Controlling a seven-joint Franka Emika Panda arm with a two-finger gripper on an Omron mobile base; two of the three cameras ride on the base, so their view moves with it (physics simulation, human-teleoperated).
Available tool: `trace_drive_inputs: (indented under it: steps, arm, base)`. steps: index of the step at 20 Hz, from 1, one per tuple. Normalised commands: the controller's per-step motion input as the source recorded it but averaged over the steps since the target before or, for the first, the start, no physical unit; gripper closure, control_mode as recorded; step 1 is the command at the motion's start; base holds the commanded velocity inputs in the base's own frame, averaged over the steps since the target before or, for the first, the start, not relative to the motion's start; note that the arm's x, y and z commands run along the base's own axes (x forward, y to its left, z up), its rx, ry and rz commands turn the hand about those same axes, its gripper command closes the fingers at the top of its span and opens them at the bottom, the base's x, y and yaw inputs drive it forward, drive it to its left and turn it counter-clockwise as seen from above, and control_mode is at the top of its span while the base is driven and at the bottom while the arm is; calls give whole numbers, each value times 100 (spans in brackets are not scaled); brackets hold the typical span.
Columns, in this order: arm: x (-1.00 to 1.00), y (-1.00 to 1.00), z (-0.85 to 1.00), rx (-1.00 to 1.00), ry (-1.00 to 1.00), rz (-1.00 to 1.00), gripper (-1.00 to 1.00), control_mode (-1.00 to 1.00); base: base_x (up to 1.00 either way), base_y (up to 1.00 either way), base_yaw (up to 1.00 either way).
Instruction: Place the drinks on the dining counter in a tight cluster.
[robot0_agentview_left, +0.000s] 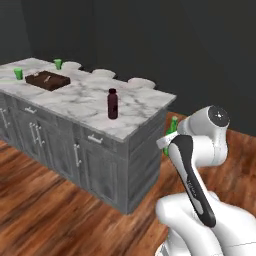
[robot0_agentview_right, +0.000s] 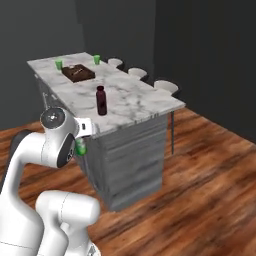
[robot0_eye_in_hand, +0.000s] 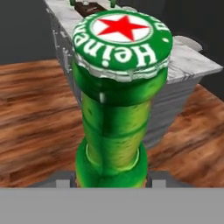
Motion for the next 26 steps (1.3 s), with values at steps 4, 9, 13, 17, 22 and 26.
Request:
trace_drive_inputs:
  steps: [4,9,13,17,22,26]
  arm:
    - [0,0,0,0,0,0,100,100]
    - [0,0,0,0,0,0,100,100]
    - [0,0,0,0,0,0,100,100]
    - [0,0,0,0,0,0,100,100]
    - [0,0,0,0,0,0,100,100]
    - [0,0,0,0,0,0,100,100]
  base:
    - [100,-81,51]
    - [100,-83,52]
    - [84,-94,52]
    - [87,-96,49]
    - [77,-76,46]
    - [54,-46,34]
